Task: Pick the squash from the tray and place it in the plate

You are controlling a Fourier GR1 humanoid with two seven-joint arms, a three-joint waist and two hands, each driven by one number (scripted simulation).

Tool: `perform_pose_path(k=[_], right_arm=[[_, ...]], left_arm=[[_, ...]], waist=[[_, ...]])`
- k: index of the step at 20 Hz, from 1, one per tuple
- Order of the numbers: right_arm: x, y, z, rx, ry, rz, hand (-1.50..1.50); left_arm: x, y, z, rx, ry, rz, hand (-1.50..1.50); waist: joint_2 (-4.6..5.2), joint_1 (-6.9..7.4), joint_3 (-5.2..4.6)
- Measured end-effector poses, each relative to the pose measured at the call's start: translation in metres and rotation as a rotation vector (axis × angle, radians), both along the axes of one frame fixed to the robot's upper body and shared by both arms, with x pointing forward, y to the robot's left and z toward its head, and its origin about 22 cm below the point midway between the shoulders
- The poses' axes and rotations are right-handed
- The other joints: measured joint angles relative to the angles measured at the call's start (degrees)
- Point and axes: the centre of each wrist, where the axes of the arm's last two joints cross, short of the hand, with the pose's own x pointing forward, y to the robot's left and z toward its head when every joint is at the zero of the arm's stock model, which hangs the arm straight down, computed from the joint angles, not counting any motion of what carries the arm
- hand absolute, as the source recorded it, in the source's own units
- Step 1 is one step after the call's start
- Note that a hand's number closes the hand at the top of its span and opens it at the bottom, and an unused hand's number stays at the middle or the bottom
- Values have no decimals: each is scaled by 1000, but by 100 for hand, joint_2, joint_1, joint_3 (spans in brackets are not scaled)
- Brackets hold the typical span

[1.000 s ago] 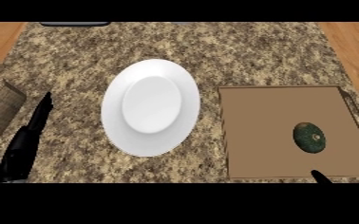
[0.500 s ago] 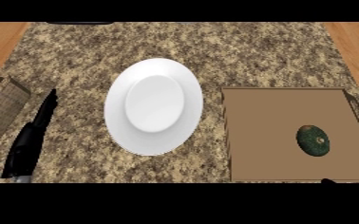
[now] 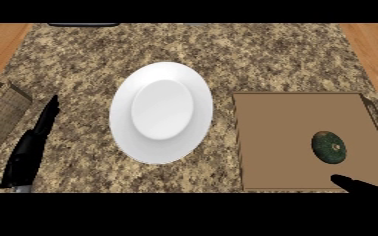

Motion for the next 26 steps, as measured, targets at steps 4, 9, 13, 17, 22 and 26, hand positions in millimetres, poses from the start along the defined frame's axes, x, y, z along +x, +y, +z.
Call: perform_pose_path(k=[4, 9, 13, 17, 22, 26], right_arm=[[11, -8, -9, 4, 69, 47, -150], [24, -15, -21, 15, 103, 90, -150], [29, -16, -34, 34, 122, 136, -150], [38, -11, -43, 56, 149, 154, -150], [47, -17, -62, 56, 175, 167, -150], [52, -19, -69, 66, 174, 168, -150]], left_arm=[[1, 3, -4, 5, -3, 2, 0], [-4, 9, -1, 4, -1, 8, 0], [0, 6, 0, 6, -5, 11, 0], [-1, 1, -3, 4, 3, 10, 0], [-5, 5, -5, 6, -3, 5, 0], [-6, 5, 0, 4, -5, 9, 0]], waist=[[-8, -32, 2], [-14, -42, 5], [-16, -53, 4], [-16, -51, 4], [-16, -50, 4], [-17, -51, 4]])
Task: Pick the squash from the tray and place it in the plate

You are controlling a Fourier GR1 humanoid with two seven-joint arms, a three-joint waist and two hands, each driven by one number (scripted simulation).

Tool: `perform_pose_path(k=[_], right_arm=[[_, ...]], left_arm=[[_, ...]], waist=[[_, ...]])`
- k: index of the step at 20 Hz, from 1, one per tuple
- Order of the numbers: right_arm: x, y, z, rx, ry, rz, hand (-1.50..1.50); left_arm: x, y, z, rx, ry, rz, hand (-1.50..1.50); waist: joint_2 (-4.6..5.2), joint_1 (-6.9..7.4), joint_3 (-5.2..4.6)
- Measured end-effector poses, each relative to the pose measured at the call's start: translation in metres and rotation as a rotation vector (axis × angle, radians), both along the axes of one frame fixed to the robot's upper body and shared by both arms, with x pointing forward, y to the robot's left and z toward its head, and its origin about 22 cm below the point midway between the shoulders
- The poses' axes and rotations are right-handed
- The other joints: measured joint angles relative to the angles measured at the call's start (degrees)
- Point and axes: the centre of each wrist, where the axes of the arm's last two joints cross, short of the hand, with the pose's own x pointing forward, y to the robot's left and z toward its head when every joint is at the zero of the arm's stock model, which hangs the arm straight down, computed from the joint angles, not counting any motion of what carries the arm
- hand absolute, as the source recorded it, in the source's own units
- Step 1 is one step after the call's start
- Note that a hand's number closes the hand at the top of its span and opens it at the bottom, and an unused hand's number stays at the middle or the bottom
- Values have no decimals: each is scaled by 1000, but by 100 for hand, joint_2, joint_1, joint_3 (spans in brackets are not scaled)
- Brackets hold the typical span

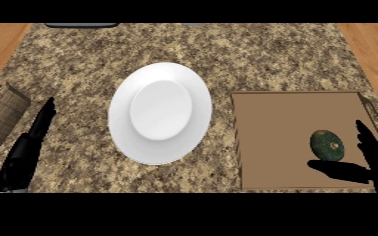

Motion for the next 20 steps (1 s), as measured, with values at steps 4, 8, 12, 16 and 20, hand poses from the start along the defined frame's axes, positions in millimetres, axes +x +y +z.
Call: perform_pose_path(k=[4, 8, 12, 16, 20], right_arm=[[3, 4, -9, 7, 1, 12, 150], [4, 7, -12, 2, -51, 13, 150], [8, 7, -19, -9, -88, 15, 150], [12, 2, -28, -41, -110, 5, 150], [17, 13, -21, -205, -58, 122, 150]], left_arm=[[1, 1, -6, -5, 3, 2, 0], [1, 1, -6, -4, 6, -4, 0], [3, 1, 1, -1, 5, 1, 0], [1, -4, 0, 1, 4, -1, 0], [2, -7, -3, -2, 3, -10, 0]], waist=[[0, -4, -2], [-6, -14, -12], [-9, -7, -13], [-21, -7, -31], [-24, 33, -59]])
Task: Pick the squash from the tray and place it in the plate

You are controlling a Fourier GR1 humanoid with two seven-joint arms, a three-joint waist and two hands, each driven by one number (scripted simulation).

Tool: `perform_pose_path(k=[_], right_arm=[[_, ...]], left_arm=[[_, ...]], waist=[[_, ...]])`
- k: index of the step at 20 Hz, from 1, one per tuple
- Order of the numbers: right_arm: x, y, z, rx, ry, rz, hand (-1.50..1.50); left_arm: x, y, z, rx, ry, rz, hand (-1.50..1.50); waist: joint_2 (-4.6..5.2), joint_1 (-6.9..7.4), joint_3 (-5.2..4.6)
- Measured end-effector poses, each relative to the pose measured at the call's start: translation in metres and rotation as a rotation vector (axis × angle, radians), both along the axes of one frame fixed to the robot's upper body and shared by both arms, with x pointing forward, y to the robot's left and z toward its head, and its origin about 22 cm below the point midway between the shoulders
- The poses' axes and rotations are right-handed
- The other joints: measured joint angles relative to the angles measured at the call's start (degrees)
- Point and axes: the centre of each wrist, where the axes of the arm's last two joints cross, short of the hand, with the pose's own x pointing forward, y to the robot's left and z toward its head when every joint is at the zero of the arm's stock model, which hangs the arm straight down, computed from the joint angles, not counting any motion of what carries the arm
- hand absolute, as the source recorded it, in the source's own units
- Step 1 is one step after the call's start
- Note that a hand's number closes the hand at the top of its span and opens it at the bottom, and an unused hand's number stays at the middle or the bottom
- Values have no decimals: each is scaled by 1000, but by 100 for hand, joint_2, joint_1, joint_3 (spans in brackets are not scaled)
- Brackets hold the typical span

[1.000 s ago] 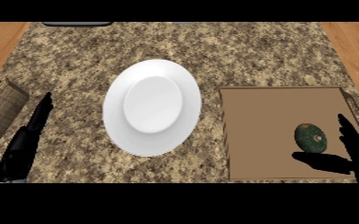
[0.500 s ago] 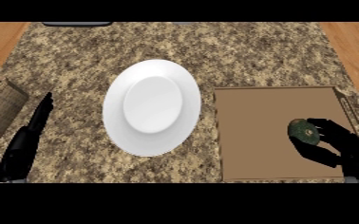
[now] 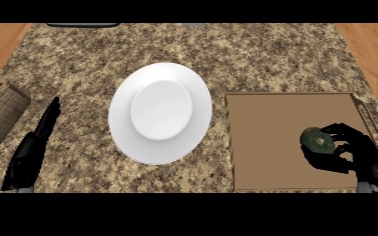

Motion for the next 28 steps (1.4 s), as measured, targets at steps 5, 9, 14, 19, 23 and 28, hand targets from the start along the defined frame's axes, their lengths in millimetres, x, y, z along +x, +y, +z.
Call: perform_pose_path(k=[5, 9, 14, 19, 23, 28], right_arm=[[5, 20, 9, -311, 81, 170, 150], [1, 50, 20, -458, 45, 188, 150], [-10, 76, 52, -562, -99, 170, 150], [-28, 100, 95, -610, -317, 216, 150], [-32, 131, 122, -564, -462, 313, 150], [-36, 174, 152, -499, -537, 418, 150]], left_arm=[[2, -3, 2, 3, -2, -8, 0], [1, -2, 2, 5, 1, 4, 0], [2, 3, 7, 8, 6, 14, 0], [-1, 6, 5, 6, 4, 19, 0], [7, 5, 4, 5, 4, 15, 0], [3, 6, 1, 4, -3, 7, 0]], waist=[[-18, 56, -34], [-5, -4, 11], [1, -59, 42], [-4, -81, 49], [11, -49, 50], [16, -3, 50]])
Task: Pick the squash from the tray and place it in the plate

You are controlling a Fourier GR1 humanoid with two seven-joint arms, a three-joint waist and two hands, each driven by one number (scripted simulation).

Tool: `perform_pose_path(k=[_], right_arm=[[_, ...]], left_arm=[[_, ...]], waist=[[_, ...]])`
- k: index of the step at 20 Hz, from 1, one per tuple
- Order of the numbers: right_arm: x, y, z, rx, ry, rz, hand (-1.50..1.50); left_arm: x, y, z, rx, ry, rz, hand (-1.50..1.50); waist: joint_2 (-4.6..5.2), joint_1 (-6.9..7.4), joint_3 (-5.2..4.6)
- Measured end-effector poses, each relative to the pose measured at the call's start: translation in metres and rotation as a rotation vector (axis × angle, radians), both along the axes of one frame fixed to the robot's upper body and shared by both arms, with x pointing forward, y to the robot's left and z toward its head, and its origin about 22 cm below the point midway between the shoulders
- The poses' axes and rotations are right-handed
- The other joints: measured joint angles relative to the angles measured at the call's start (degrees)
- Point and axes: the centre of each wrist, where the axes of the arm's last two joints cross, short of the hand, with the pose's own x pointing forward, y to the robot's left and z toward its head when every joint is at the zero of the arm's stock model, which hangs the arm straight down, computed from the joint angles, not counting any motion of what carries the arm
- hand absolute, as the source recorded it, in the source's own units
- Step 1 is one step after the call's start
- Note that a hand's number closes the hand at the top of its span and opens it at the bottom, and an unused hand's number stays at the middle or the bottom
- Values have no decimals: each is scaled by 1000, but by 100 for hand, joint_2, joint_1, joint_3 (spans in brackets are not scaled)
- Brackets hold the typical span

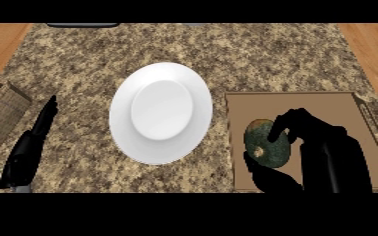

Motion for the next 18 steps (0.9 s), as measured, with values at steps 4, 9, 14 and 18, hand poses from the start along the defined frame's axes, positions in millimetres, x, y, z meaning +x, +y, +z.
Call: perform_pose_path(k=[4, 9, 14, 18], right_arm=[[7, 41, 15, 27, 2, 69, 150], [37, 86, 22, 71, 22, 103, 150], [68, 125, 19, 87, 92, 128, 150], [92, 147, 10, 71, 171, 138, 150]], left_arm=[[3, 0, -3, 0, 1, -5, 0], [3, -7, 1, 2, 3, -8, 0], [4, -7, -1, -2, 2, -20, 0], [6, -9, -4, -1, 2, -23, 0]], waist=[[6, 14, 0], [14, 64, 3], [27, 114, 2], [33, 127, 3]])
